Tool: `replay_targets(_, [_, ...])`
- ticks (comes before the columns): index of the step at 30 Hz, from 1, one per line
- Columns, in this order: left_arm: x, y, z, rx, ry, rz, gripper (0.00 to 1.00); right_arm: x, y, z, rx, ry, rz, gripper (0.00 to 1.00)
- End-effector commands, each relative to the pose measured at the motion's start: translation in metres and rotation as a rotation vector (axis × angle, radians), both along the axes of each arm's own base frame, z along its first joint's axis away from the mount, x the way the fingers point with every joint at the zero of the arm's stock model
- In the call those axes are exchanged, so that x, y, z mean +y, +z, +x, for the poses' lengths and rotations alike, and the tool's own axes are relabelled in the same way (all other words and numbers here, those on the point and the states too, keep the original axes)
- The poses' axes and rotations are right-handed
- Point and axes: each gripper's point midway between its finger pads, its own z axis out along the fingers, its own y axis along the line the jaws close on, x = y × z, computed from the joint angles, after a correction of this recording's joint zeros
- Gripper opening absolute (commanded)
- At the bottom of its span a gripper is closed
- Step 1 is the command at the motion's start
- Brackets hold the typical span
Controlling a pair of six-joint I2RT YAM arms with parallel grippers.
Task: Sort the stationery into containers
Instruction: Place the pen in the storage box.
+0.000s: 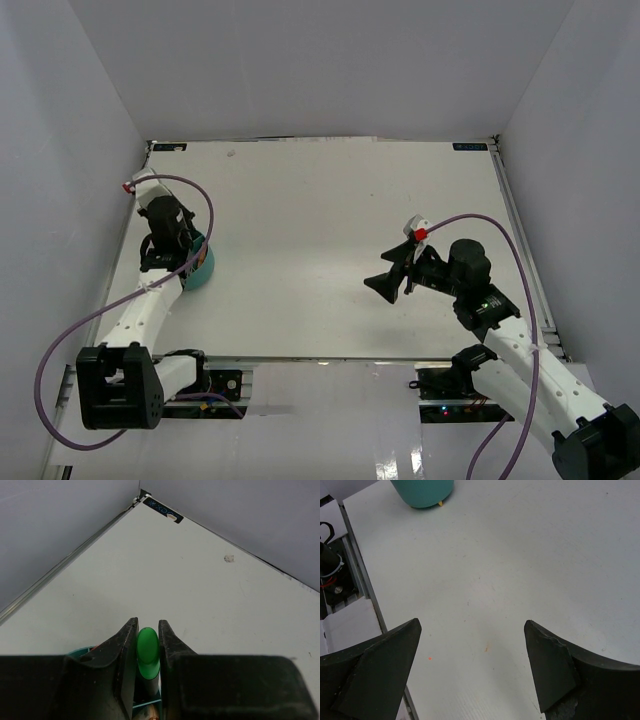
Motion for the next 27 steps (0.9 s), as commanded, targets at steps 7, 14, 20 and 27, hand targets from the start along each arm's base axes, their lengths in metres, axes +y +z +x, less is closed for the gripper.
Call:
replay_targets(7, [0.022,-0.036,-0.005,0.049,0.085,-0.045,0.02,0.001,0.005,-0.003,-0.041,0.02,0.016,0.9])
replay_targets(14, [0.022,-0.05,-0.005,0.082,0.087,-0.094,0.37,0.001,0.006,-0.004,-0.047,0.022,0.019,0.9])
replay_targets(20, [0.016,-0.032,-0.008,0.084,0.055,-0.111,0.65,-0.001,0.012,-0.003,-0.056,0.007,0.018,0.9])
replay_targets(27, [0.006,-0.007,-0.032,0.105,0.023,-0.15,0.98,-0.007,0.036,0.0,-0.093,-0.036,0.024,0.9])
